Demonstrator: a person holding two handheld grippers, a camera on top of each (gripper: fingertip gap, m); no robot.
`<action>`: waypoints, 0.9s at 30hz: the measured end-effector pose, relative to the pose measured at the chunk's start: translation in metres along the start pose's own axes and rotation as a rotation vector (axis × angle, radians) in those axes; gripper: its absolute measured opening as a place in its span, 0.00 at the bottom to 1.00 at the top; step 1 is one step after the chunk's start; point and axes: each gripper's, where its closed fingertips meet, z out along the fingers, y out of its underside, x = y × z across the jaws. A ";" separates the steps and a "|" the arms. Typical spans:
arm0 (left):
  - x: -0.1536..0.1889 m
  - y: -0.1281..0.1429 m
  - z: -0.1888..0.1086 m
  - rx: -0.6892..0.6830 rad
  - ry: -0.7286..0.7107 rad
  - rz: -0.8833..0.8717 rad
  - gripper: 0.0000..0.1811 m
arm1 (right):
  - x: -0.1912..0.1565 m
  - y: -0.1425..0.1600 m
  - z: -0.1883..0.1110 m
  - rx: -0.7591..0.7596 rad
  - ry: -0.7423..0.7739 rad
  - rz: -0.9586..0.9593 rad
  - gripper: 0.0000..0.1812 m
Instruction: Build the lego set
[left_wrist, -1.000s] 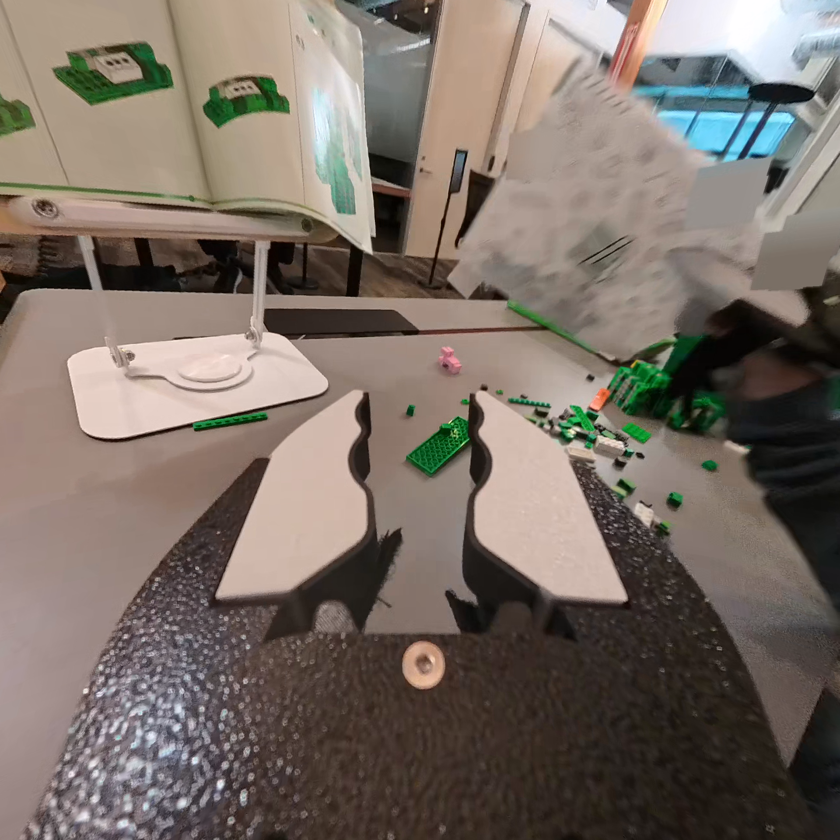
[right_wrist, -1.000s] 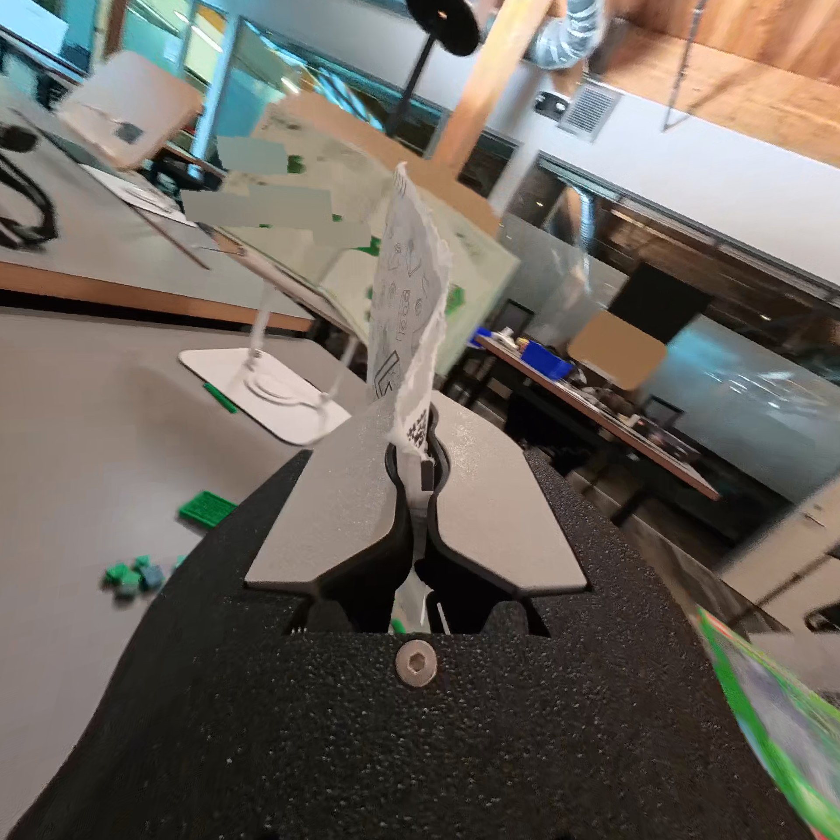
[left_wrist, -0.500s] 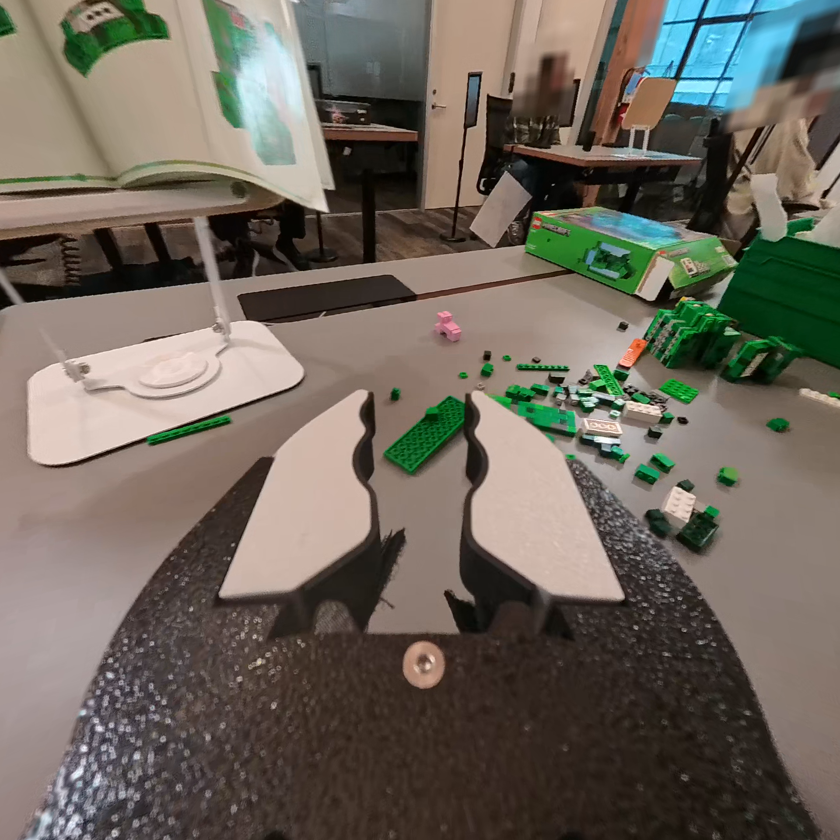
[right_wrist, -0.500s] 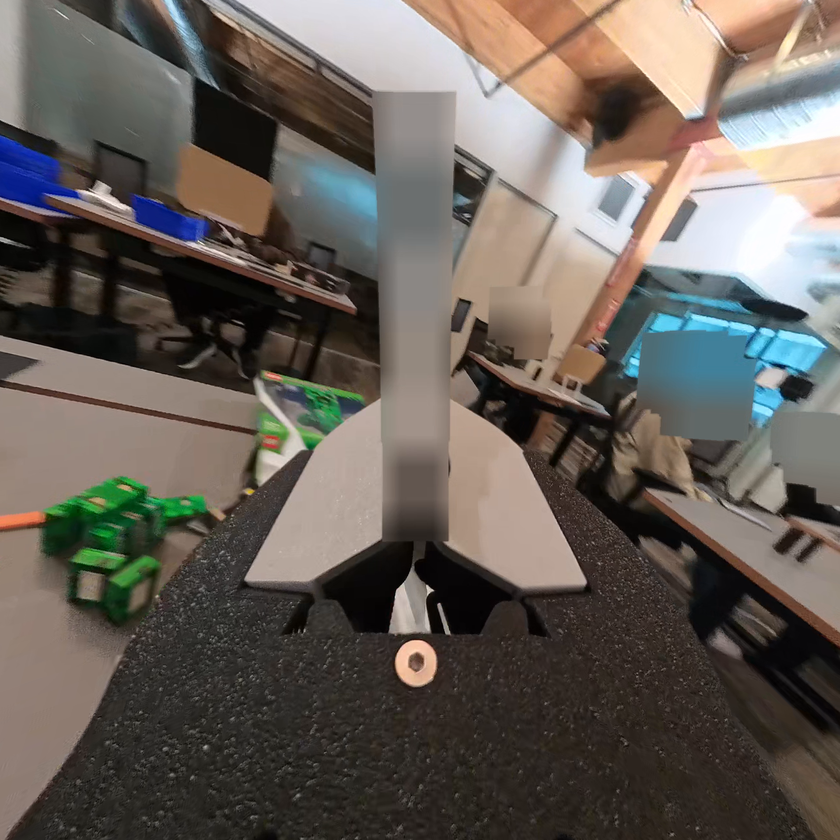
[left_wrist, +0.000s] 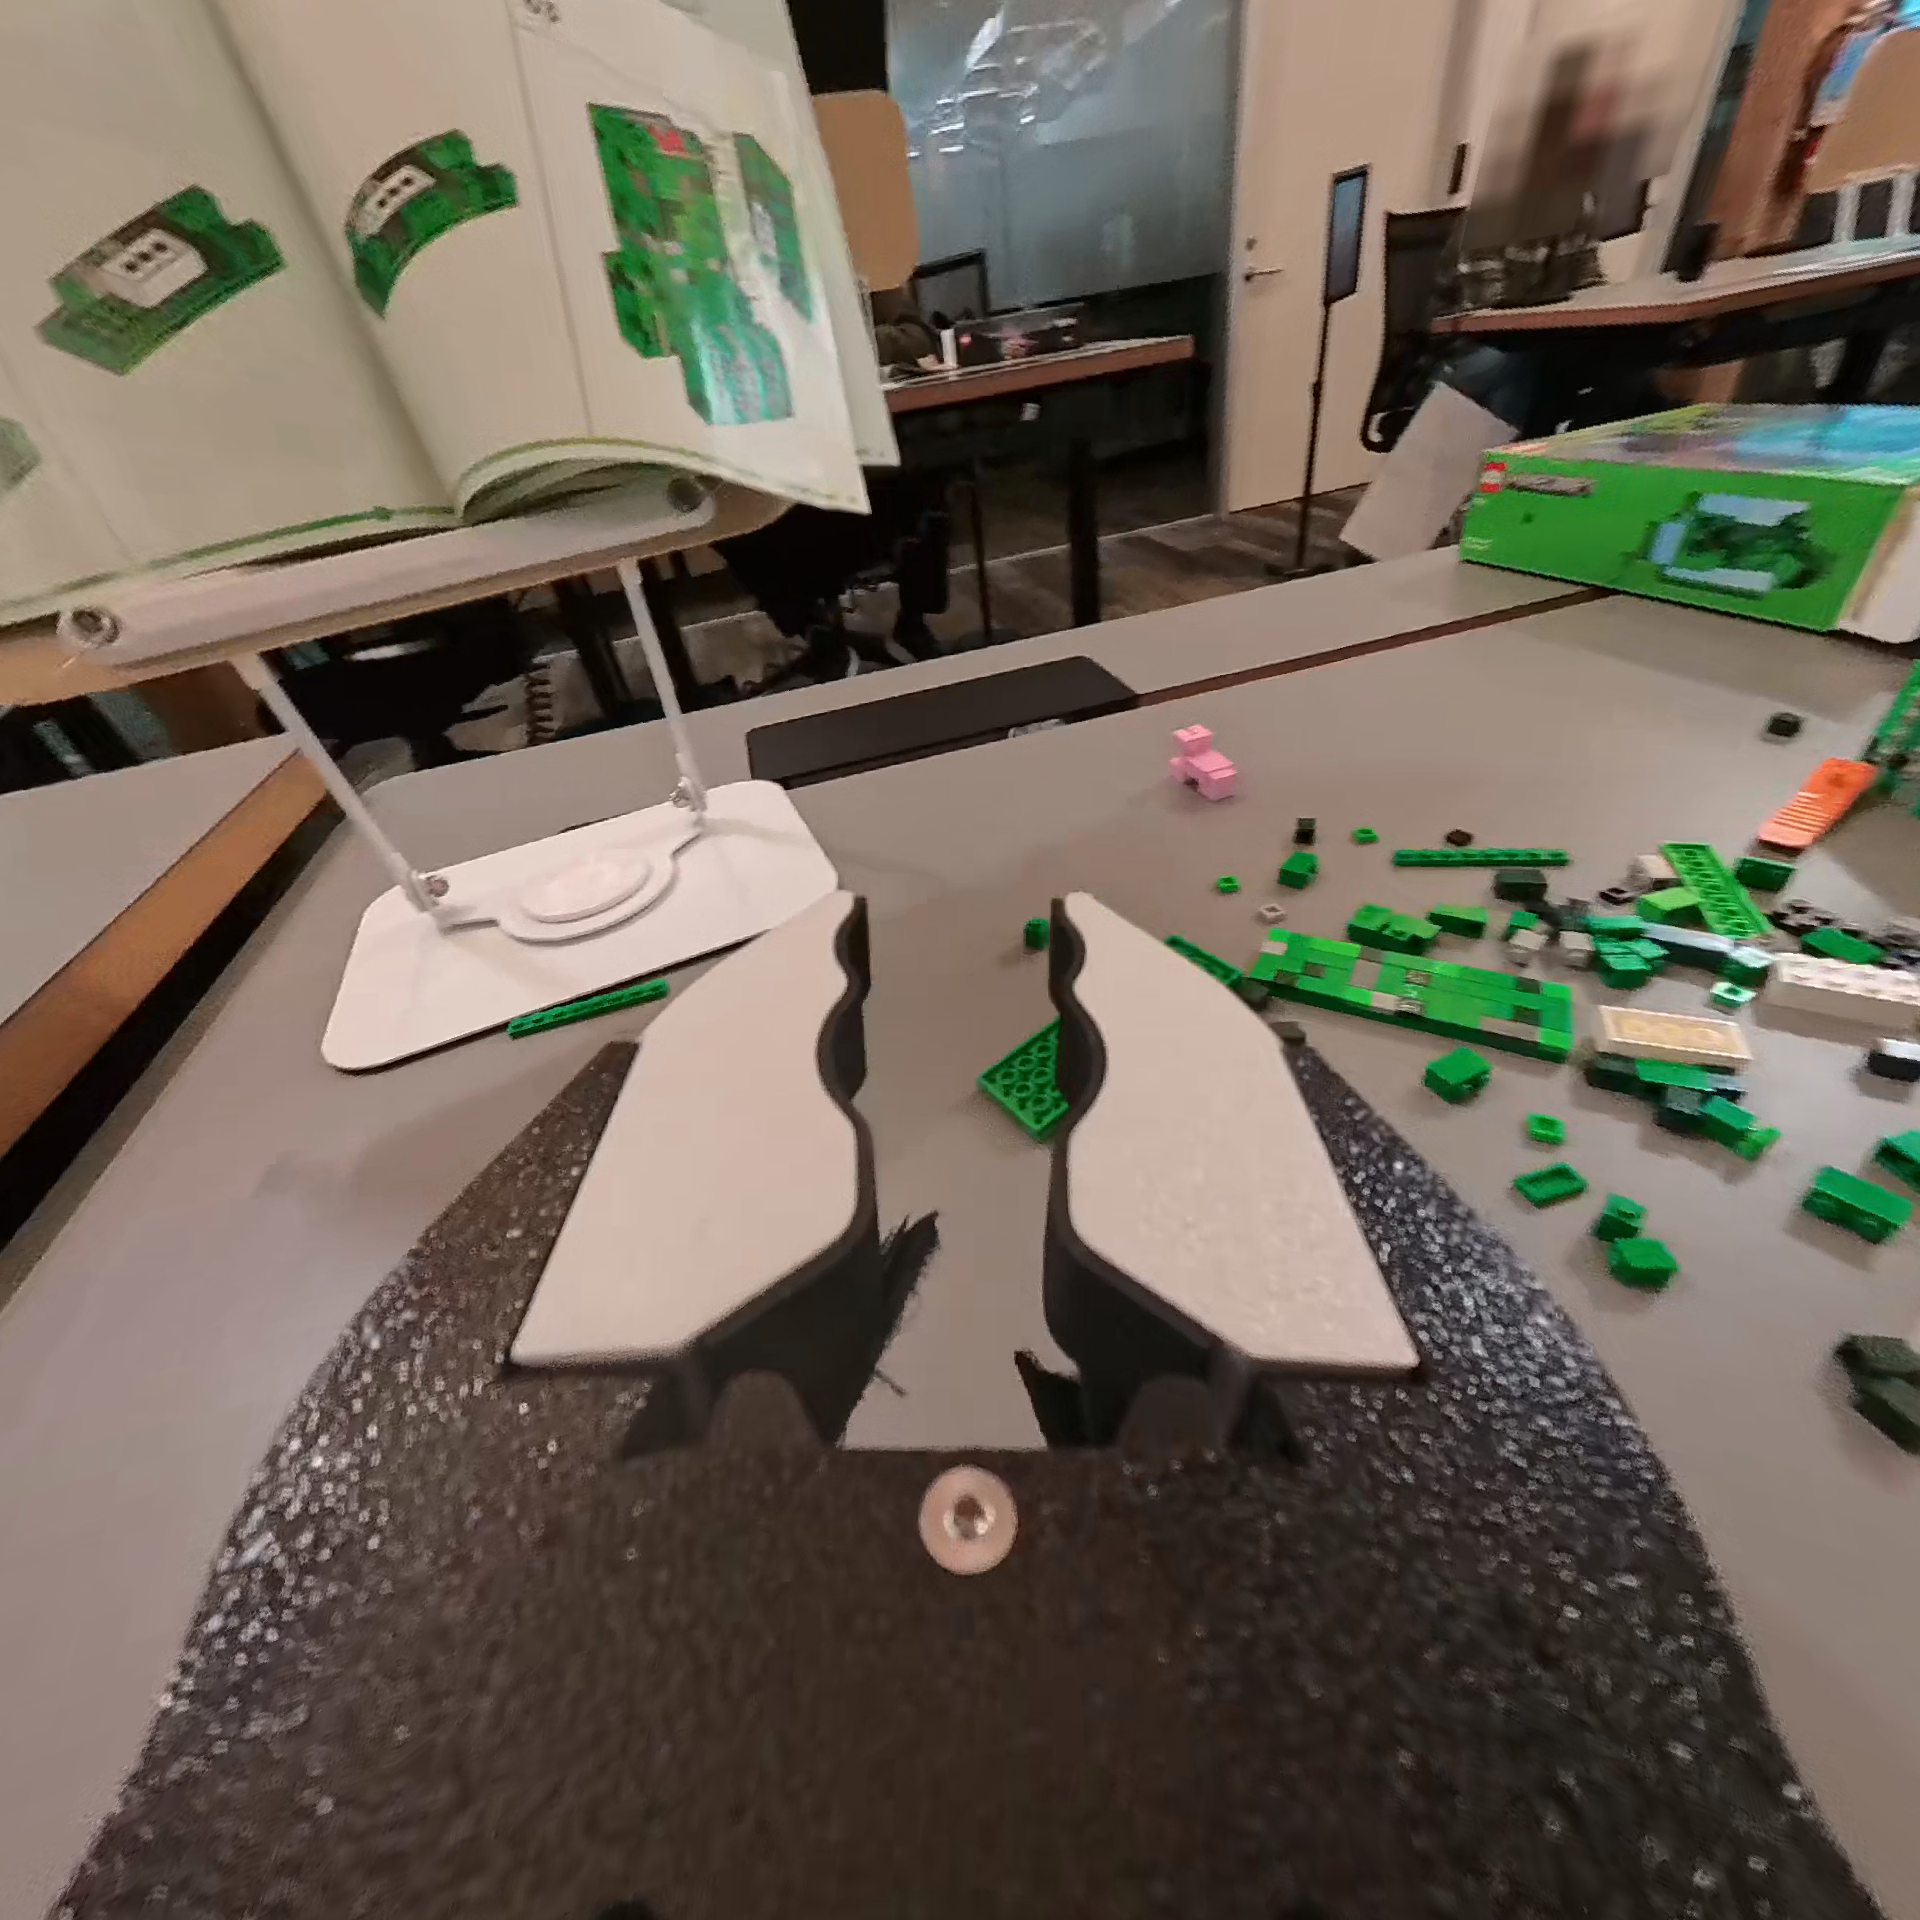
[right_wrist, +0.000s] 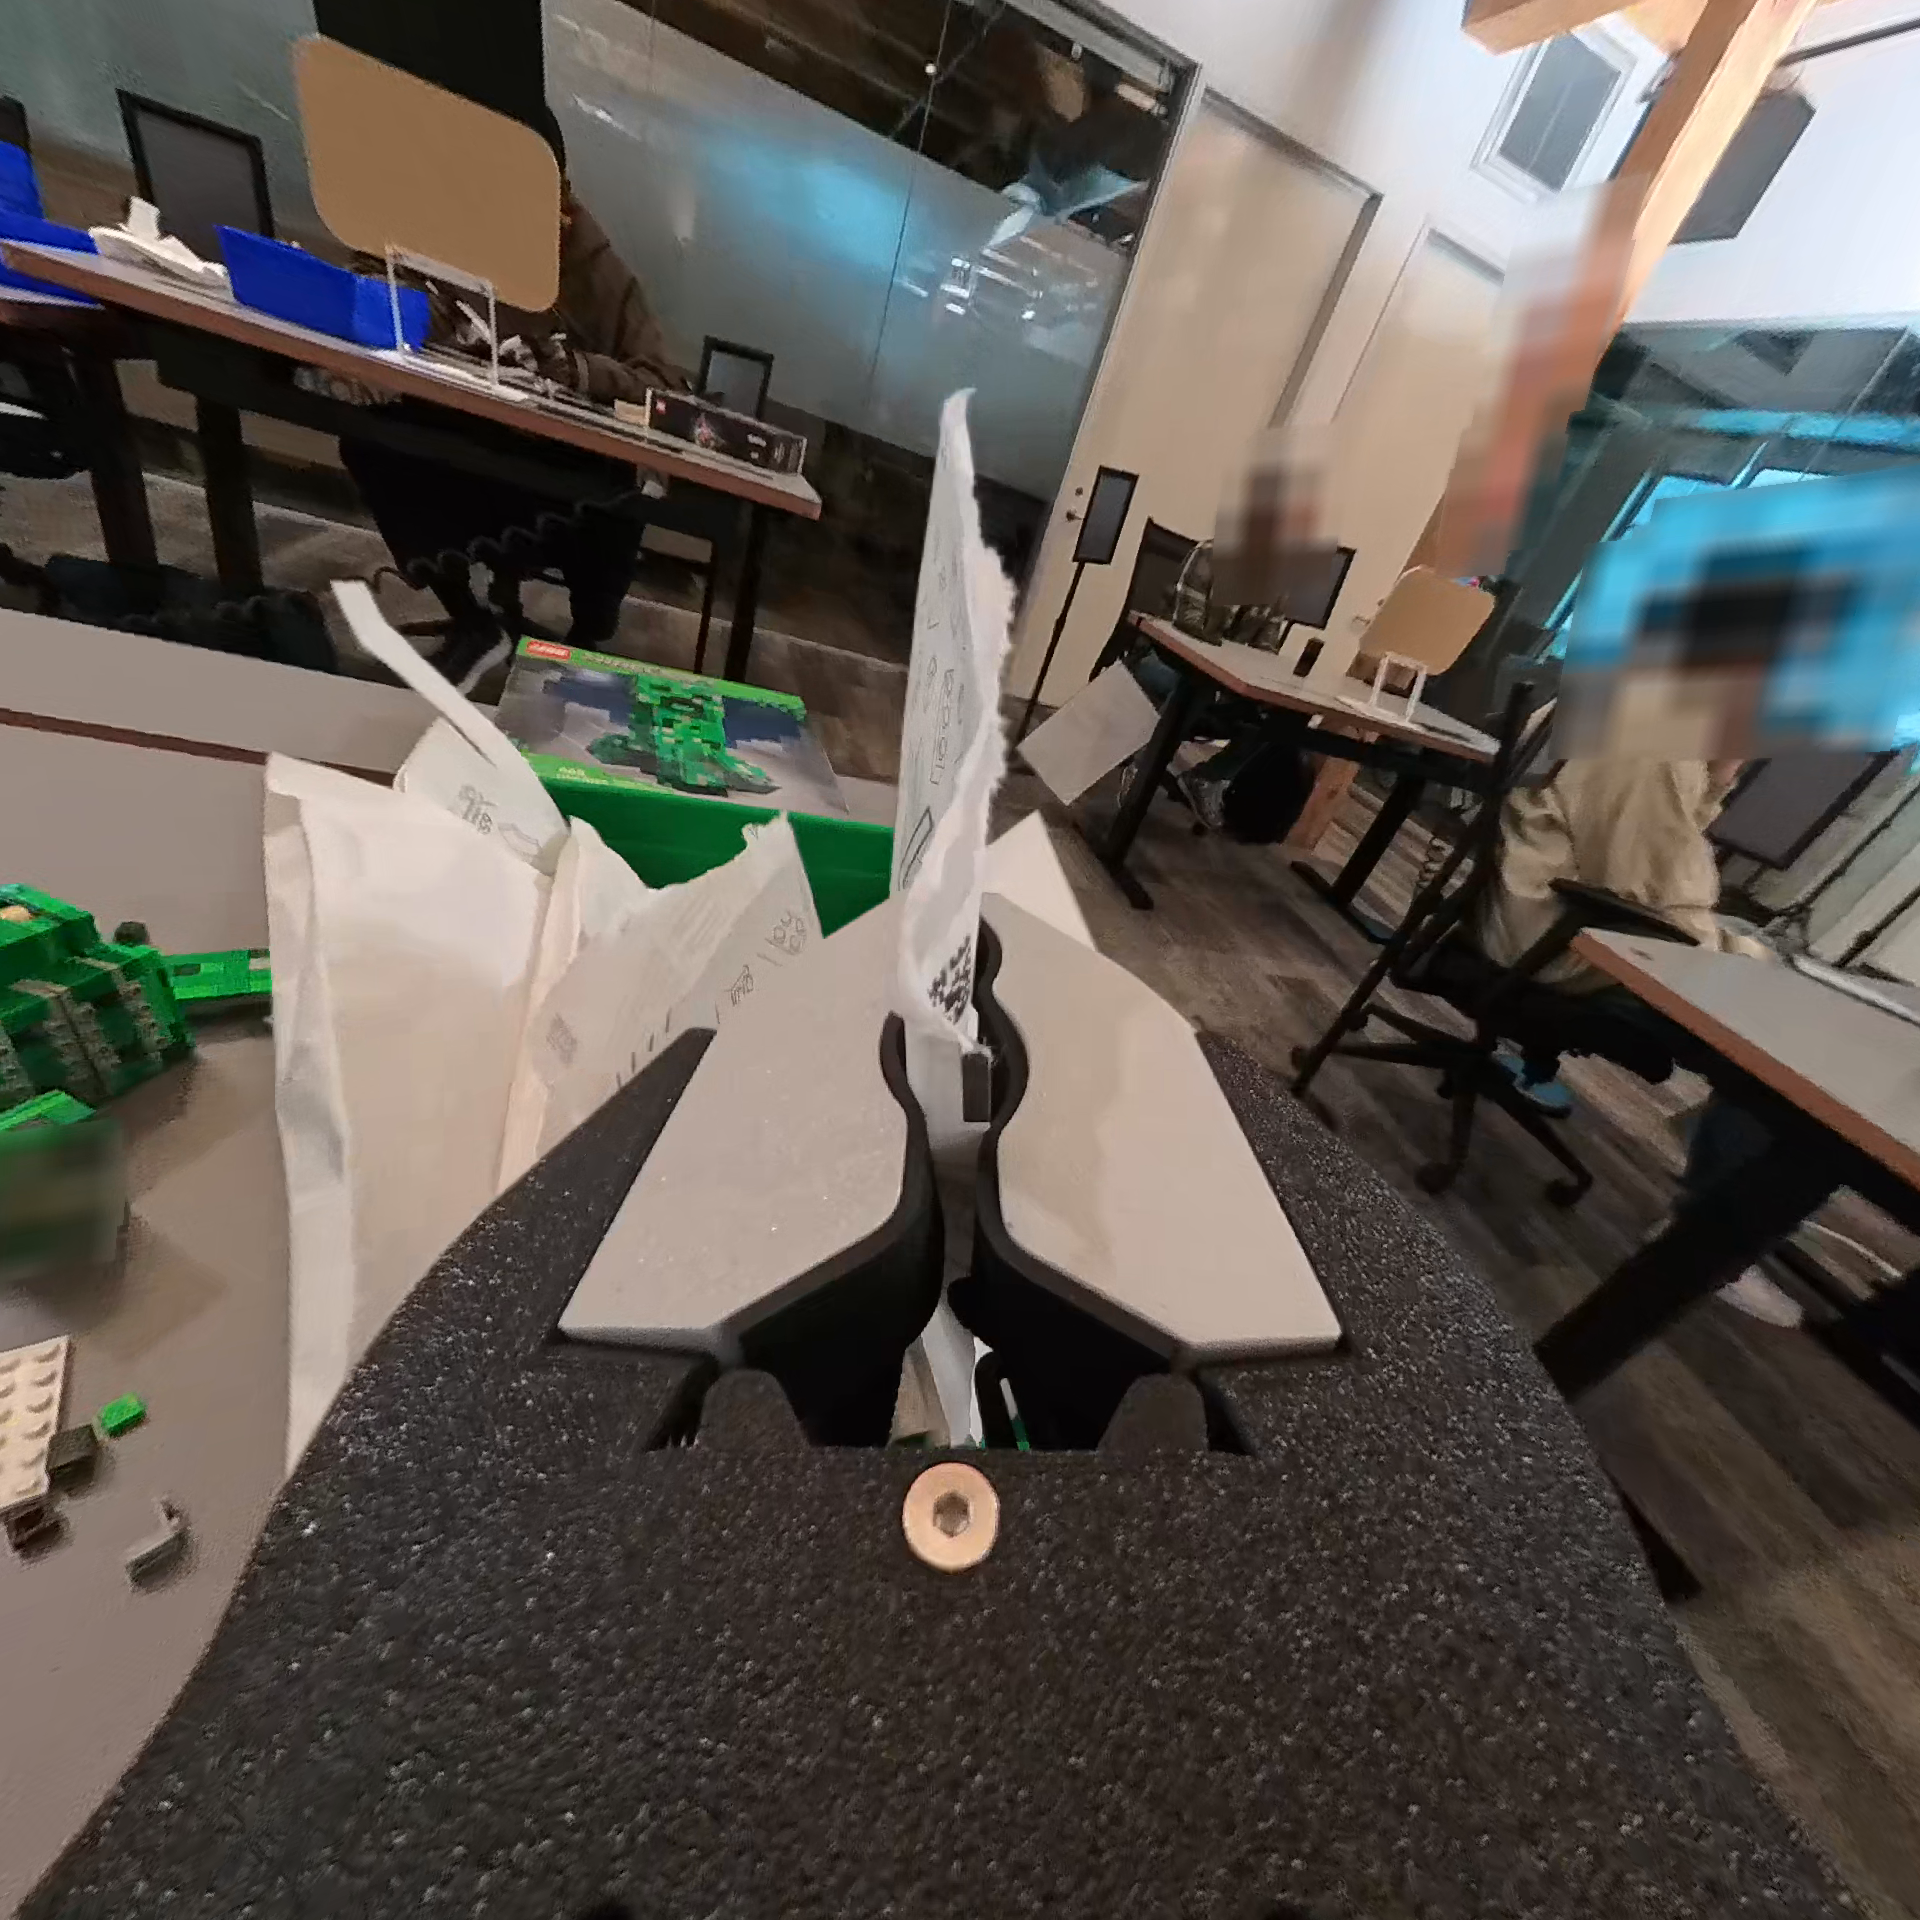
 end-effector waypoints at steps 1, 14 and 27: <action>-0.003 0.004 0.002 -0.005 -0.016 0.000 0.18 | -0.002 0.007 0.006 -0.014 -0.014 0.013 0.00; -0.016 0.038 0.010 -0.054 -0.088 -0.031 0.17 | -0.013 0.078 0.046 -0.215 -0.088 0.047 0.00; -0.012 0.048 0.013 -0.099 -0.067 -0.026 0.15 | -0.021 0.086 0.053 -0.236 -0.108 0.078 0.00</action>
